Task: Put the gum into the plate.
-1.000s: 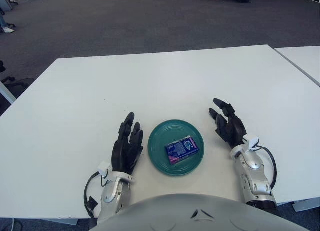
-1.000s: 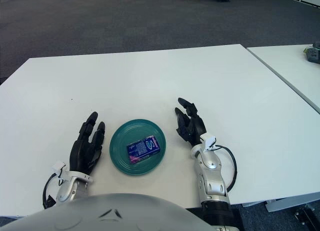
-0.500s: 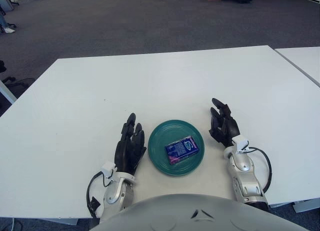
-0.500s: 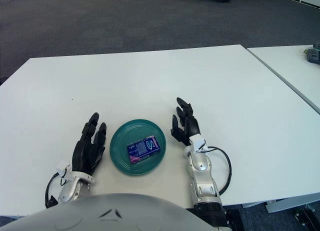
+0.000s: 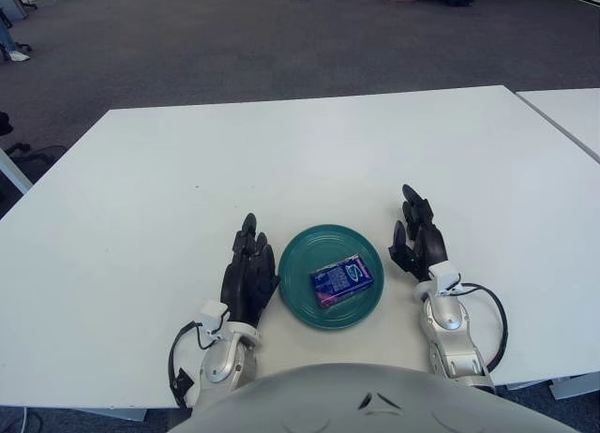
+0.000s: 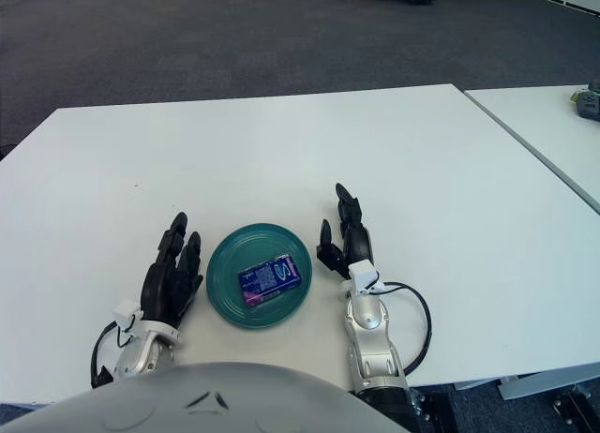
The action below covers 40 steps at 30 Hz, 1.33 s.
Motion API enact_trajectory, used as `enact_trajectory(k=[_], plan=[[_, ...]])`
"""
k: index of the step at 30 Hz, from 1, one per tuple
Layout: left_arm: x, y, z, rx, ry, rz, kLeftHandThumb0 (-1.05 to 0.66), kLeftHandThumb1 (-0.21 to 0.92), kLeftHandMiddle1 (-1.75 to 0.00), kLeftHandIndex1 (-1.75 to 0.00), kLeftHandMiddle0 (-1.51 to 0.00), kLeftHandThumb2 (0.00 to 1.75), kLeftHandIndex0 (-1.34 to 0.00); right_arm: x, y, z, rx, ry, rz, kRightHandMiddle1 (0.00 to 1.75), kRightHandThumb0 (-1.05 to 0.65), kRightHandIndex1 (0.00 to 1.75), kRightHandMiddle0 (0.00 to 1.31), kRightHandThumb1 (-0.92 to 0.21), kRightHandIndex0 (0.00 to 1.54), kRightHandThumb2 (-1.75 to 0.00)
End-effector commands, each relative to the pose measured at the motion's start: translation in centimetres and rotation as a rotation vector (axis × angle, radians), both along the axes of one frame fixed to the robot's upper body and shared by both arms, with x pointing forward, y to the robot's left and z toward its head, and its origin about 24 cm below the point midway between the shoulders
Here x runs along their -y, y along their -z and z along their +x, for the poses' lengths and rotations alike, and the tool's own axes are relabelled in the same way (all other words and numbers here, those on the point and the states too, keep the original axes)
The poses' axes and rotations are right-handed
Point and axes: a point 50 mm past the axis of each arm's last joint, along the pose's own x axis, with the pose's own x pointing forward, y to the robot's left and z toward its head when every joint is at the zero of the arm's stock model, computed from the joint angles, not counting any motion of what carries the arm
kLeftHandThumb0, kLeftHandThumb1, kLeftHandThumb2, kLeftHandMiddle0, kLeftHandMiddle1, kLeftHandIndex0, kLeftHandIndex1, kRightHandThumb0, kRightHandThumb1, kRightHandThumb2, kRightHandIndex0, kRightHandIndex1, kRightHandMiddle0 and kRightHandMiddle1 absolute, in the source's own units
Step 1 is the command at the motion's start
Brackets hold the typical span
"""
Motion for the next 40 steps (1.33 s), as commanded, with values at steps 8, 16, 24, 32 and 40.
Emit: enact_trajectory(k=[8, 16, 24, 32, 40], plan=[[0.3, 0.6, -0.4, -0.066, -0.046, 0.049, -1.05, 0.92, 0.0, 0.0, 0.0, 0.79, 0.0, 0.2, 2.7, -1.6, -0.138, 0.021, -0.02, 0.18, -0.83, 0.01, 0.0, -0.92, 0.03, -1.02], [0.1, 1.1, -0.3, -0.075, -0.034, 0.092, -1.05, 0.92, 0.0, 0.0, 0.0, 0.83, 0.0, 0.2, 2.9, -1.6, -0.151, 0.006, -0.011, 0.19, -0.85, 0.0, 0.0, -0.92, 0.03, -1.01], [0.0, 1.4, 0.0, -0.086, -0.026, 0.117, -1.05, 0.92, 0.0, -0.01, 0.0, 0.86, -0.01, 0.2, 2.9, -1.9, -0.143, -0.017, -0.005, 0.18, -0.87, 0.01, 0.0, -0.92, 0.03, -1.0], [0.1, 1.7, 0.2, -0.09, -0.046, 0.089, -1.03, 0.92, 0.0, -0.01, 0.0, 0.87, 0.0, 0.1, 2.7, -2.0, -0.148, -0.046, 0.013, 0.22, -0.89, 0.01, 0.0, -0.92, 0.05, -1.01], [-0.1, 2.2, 0.3, -0.082, -0.009, 0.084, -1.02, 0.92, 0.0, 0.0, 0.0, 0.84, 0.0, 0.2, 2.5, -2.1, -0.151, -0.063, 0.021, 0.24, -0.88, 0.01, 0.0, -0.92, 0.07, -0.97]])
